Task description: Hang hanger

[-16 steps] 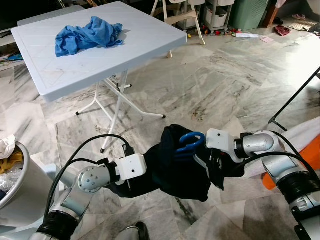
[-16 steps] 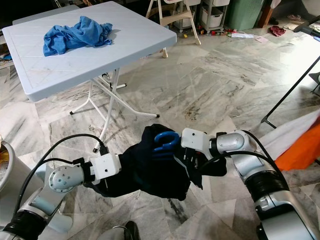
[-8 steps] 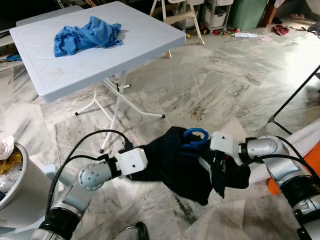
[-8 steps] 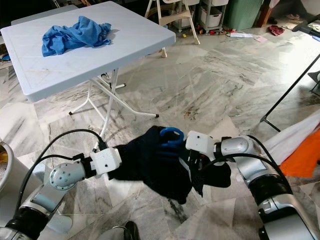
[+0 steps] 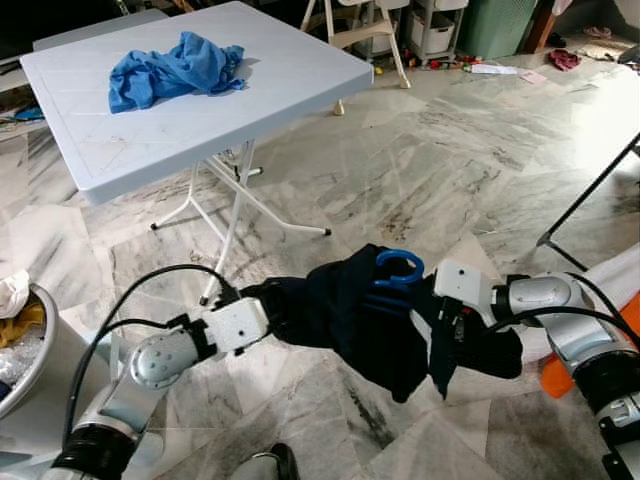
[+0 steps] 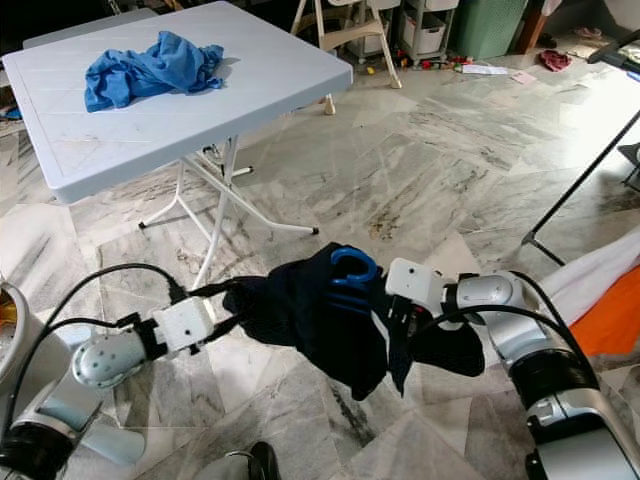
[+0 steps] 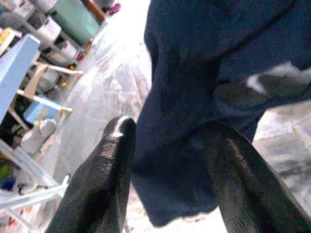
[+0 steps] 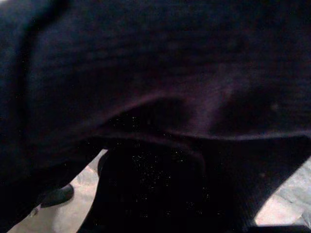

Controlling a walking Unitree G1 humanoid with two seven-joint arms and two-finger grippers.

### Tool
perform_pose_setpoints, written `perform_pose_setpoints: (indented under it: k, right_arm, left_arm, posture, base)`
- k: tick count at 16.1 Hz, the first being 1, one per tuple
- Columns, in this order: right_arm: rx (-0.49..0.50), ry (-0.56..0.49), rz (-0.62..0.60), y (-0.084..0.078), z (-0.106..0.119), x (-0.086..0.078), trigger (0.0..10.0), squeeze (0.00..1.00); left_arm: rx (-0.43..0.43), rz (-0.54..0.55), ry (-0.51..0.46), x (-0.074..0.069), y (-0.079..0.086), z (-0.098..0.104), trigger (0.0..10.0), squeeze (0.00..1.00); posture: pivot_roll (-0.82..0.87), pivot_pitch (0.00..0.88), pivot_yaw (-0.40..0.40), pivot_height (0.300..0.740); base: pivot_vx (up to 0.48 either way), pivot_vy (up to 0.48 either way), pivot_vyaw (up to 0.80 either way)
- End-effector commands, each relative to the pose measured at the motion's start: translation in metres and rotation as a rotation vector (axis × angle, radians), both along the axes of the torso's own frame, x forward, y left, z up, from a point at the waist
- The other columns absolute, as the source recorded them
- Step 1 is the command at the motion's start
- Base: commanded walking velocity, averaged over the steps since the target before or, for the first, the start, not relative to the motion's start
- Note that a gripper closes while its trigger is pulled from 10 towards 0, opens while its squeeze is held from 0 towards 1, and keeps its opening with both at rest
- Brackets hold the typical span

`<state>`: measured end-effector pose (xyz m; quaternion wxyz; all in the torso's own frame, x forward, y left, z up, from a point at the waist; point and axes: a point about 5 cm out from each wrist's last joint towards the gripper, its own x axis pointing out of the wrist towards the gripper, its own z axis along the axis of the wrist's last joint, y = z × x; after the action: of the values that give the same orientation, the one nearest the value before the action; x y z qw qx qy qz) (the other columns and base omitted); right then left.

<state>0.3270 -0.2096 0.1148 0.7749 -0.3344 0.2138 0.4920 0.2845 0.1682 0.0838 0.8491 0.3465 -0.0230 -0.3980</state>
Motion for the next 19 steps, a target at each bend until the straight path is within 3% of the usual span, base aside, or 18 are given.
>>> perform_pose_setpoints:
  k: [1,7,9,10,12,13,14,15,17,18,19]
  right_arm:
    - [0.038,-0.055,0.002,0.001,0.013,0.005,0.0,0.00]
    - [0.247,-0.053,-0.066,0.004,0.027,0.008,0.0,0.00]
    - [0.285,-0.103,-0.159,0.002,0.026,0.012,0.0,0.00]
    - [0.304,-0.131,-0.223,0.002,0.022,0.012,0.0,0.00]
    - [0.323,-0.135,-0.299,0.005,0.013,0.012,0.0,0.00]
    - [0.334,-0.147,-0.386,0.010,0.002,0.009,0.0,0.00]
    - [0.348,-0.150,-0.424,0.014,-0.003,0.007,0.0,0.00]
    - [0.360,-0.146,-0.457,0.015,-0.006,0.006,0.0,0.00]
    - [0.360,-0.134,-0.633,0.015,-0.021,0.004,0.0,0.00]
    - [0.380,-0.036,-0.874,0.009,-0.043,-0.002,0.0,0.00]
    - [0.333,0.039,-0.875,0.011,-0.059,-0.014,0.0,0.00]
  left_arm:
    - [0.021,0.039,0.013,-0.001,0.011,-0.005,10.0,1.00]
    - [0.033,0.196,-0.007,0.006,0.027,-0.015,10.0,1.00]
    - [-0.106,0.378,-0.011,0.014,0.032,-0.014,10.0,1.00]
    - [-0.236,0.488,0.007,0.018,0.031,-0.013,10.0,1.00]
    - [-0.337,0.576,0.027,0.021,0.024,-0.015,10.0,1.00]
    - [-0.496,0.685,0.089,0.021,0.015,-0.021,10.0,1.00]
    - [-0.548,0.728,0.126,0.020,0.009,-0.025,10.0,1.00]
    - [-0.566,0.752,0.139,0.019,0.007,-0.027,10.0,1.00]
    - [-0.601,0.837,0.216,0.012,-0.002,-0.041,10.0,1.00]
    - [-0.579,0.839,0.262,0.004,-0.011,-0.051,10.0,1.00]
    - [-0.575,0.835,0.276,0.002,-0.016,-0.053,10.0,1.00]
  posture:
    - [-0.15,0.115,0.064,0.740]
    - [-0.16,0.110,0.069,0.740]
    - [-0.15,0.106,0.071,0.740]
    - [-0.15,0.104,0.074,0.740]
    - [-0.15,0.101,0.076,0.740]
    - [-0.14,0.098,0.082,0.740]
    - [-0.15,0.099,0.085,0.740]
    - [-0.15,0.100,0.086,0.740]
    - [-0.16,0.096,0.088,0.740]
    - [-0.16,0.094,0.086,0.740]
    - [-0.16,0.094,0.085,0.740]
  base:
    - [0.000,0.000,0.00]
    - [0.000,0.000,0.00]
    - [0.000,0.000,0.00]
    - [0.000,0.000,0.00]
    - [0.000,0.000,0.00]
    - [0.000,0.000,0.00]
    - [0.000,0.000,0.00]
    - [0.000,0.000,0.00]
    - [0.000,0.000,0.00]
    - [0.000,0.000,0.00]
    - [0.000,0.000,0.00]
